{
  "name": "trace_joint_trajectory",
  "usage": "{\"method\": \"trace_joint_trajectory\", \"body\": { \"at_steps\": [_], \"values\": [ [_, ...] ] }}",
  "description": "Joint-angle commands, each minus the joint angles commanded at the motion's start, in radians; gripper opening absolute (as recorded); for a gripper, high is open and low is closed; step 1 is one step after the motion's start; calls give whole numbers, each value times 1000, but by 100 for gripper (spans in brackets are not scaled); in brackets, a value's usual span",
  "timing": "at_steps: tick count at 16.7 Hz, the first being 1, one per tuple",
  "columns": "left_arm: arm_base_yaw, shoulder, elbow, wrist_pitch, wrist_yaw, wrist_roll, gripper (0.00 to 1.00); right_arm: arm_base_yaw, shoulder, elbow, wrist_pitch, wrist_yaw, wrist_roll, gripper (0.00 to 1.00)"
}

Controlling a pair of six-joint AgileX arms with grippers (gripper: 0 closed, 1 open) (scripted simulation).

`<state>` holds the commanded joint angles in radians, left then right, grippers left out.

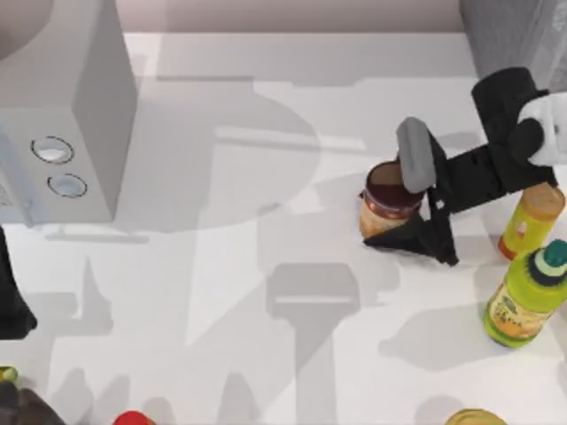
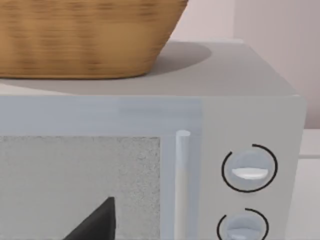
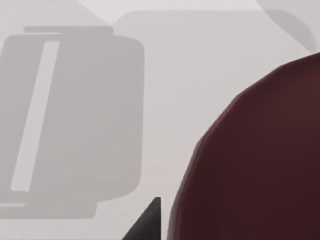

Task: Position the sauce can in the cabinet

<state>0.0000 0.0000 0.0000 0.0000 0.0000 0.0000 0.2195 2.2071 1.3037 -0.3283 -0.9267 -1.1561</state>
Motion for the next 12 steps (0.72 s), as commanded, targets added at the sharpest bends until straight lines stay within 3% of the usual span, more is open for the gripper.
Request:
{"method": "trace_joint_trajectory", "body": {
  "at_steps": [12],
  "values": [
    [0,0,0,0,0,0,100,-5,-22,32,-35,9,3,0]
  ]
}}
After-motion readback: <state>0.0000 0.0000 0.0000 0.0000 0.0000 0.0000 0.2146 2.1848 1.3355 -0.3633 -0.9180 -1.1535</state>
